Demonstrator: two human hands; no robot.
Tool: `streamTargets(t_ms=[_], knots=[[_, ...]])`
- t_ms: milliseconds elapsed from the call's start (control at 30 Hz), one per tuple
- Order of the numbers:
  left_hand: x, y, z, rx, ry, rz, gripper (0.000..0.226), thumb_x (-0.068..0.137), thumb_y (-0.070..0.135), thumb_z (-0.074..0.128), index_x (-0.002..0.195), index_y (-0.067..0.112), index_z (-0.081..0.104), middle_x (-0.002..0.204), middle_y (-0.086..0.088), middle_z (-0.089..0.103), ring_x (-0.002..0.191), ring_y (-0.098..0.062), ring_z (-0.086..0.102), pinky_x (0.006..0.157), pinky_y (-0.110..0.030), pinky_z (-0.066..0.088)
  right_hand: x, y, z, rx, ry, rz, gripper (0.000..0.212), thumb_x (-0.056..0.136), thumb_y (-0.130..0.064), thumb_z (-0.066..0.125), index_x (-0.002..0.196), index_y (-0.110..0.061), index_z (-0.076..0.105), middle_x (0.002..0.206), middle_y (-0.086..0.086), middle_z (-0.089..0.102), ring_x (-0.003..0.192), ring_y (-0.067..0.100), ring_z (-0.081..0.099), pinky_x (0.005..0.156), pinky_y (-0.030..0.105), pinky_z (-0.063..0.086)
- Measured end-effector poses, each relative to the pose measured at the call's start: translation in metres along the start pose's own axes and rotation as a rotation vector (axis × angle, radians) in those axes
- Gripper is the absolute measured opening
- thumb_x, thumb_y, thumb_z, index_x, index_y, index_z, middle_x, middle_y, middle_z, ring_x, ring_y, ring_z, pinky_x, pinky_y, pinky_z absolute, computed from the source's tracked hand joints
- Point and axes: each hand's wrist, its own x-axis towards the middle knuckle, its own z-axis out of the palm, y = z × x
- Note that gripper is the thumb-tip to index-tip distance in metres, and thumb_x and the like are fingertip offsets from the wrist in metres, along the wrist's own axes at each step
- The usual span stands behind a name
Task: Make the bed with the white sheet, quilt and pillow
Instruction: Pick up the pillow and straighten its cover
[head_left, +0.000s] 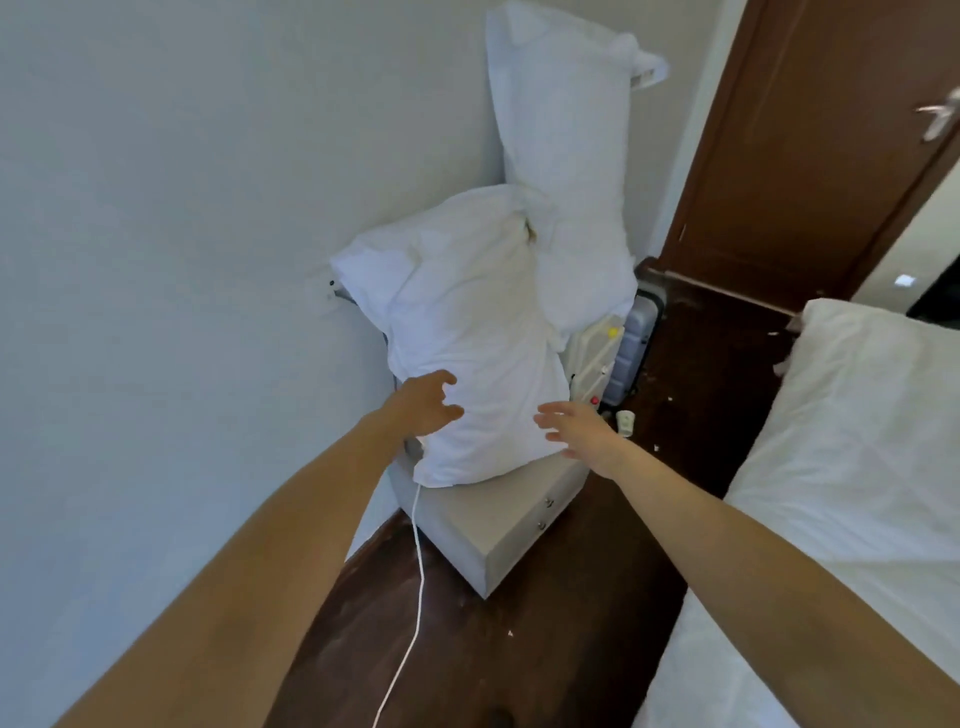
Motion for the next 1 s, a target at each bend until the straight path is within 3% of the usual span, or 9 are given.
streamTargets(t_ms=[167, 267, 433, 533, 600, 667, 767, 833, 1000], knots=[[0.108, 0.04, -0.043, 0.198, 0.192, 0.171, 0.063, 0.089, 0.039, 0.059, 0.144, 0.022, 0.031, 0.137, -0.012, 0.045, 0.125, -0.031, 0.045, 0.101, -0.041, 0.04, 0.094, -0.056, -0.052, 0.141, 0.118, -0.062, 0.039, 0.09, -0.033, 0.063, 0.124, -0.015, 0.056, 0.118, 0.0, 0.059, 0.106, 0.019, 0.054, 0.083, 0.035, 0.041], [0.184, 0.053, -0.066, 0.221, 0.322, 0.107, 0.073, 0.087, 0.043, 0.061, 0.147, 0.02, 0.025, 0.143, -0.014, 0.037, 0.131, -0.035, 0.036, 0.104, -0.047, 0.037, 0.159, -0.088, -0.071, 0.188, 0.138, -0.067, 0.025, 0.088, -0.03, 0.066, 0.11, -0.019, 0.059, 0.112, 0.003, 0.061, 0.099, 0.019, 0.056, 0.085, 0.036, 0.043], [0.301, 0.083, -0.089, 0.388, 0.534, -0.021, 0.099, 0.081, 0.066, 0.053, 0.151, 0.012, 0.008, 0.159, -0.012, 0.006, 0.147, -0.027, -0.004, 0.116, -0.051, 0.006, 0.245, -0.124, -0.117, 0.237, 0.114, -0.028, 0.037, 0.089, -0.03, 0.064, 0.123, -0.016, 0.059, 0.111, 0.001, 0.062, 0.101, 0.018, 0.057, 0.082, 0.034, 0.043], [0.34, 0.085, -0.093, 0.446, 0.523, -0.125, 0.114, 0.075, 0.075, 0.049, 0.151, 0.008, -0.003, 0.159, -0.014, -0.01, 0.146, -0.027, -0.016, 0.116, -0.052, -0.002, 0.286, -0.137, -0.128, 0.151, 0.176, -0.06, 0.04, 0.088, -0.031, 0.065, 0.125, -0.018, 0.059, 0.122, 0.003, 0.059, 0.11, 0.019, 0.057, 0.086, 0.032, 0.044], [0.356, 0.081, -0.089, 0.404, 0.483, -0.181, 0.116, 0.074, 0.075, 0.052, 0.151, 0.008, -0.003, 0.159, -0.014, -0.004, 0.147, -0.026, -0.008, 0.117, -0.054, 0.004, 0.3, -0.136, -0.124, 0.109, 0.132, -0.049, 0.043, 0.087, -0.033, 0.065, 0.127, -0.019, 0.057, 0.123, 0.003, 0.058, 0.112, 0.02, 0.057, 0.088, 0.033, 0.045], [0.373, 0.082, -0.089, 0.38, 0.466, -0.229, 0.109, 0.076, 0.072, 0.053, 0.149, 0.006, 0.008, 0.156, -0.015, 0.019, 0.145, -0.026, 0.015, 0.114, -0.054, 0.013, 0.308, -0.137, -0.123, 0.09, 0.04, -0.014, 0.039, 0.089, -0.032, 0.063, 0.126, -0.019, 0.057, 0.117, 0.003, 0.062, 0.102, 0.017, 0.06, 0.082, 0.031, 0.045], [0.383, 0.082, -0.093, 0.454, 0.465, -0.181, 0.061, 0.089, 0.059, 0.046, 0.124, 0.008, 0.045, 0.12, -0.014, 0.058, 0.112, -0.031, 0.054, 0.095, -0.043, 0.035, 0.312, -0.129, -0.13, 0.095, 0.005, 0.033, 0.03, 0.09, -0.028, 0.062, 0.118, -0.017, 0.061, 0.104, 0.003, 0.067, 0.09, 0.016, 0.061, 0.081, 0.032, 0.044], [0.376, 0.08, -0.095, 0.394, 0.436, -0.114, 0.042, 0.096, 0.048, 0.04, 0.114, 0.011, 0.051, 0.108, -0.014, 0.062, 0.098, -0.034, 0.059, 0.082, -0.039, 0.041, 0.31, -0.123, -0.135, 0.12, 0.072, 0.061, 0.025, 0.09, -0.026, 0.063, 0.113, -0.017, 0.062, 0.1, 0.004, 0.067, 0.088, 0.017, 0.061, 0.079, 0.032, 0.044], [0.339, 0.102, -0.103, 0.347, 0.549, 0.13, 0.042, 0.097, 0.044, 0.041, 0.102, 0.008, 0.062, 0.102, -0.017, 0.065, 0.094, -0.036, 0.061, 0.076, -0.038, 0.042, 0.291, -0.113, -0.138, -0.042, 0.082, 0.067, 0.027, 0.088, -0.018, 0.065, 0.115, -0.014, 0.06, 0.104, 0.008, 0.062, 0.079, 0.016, 0.058, 0.063, 0.026, 0.043]])
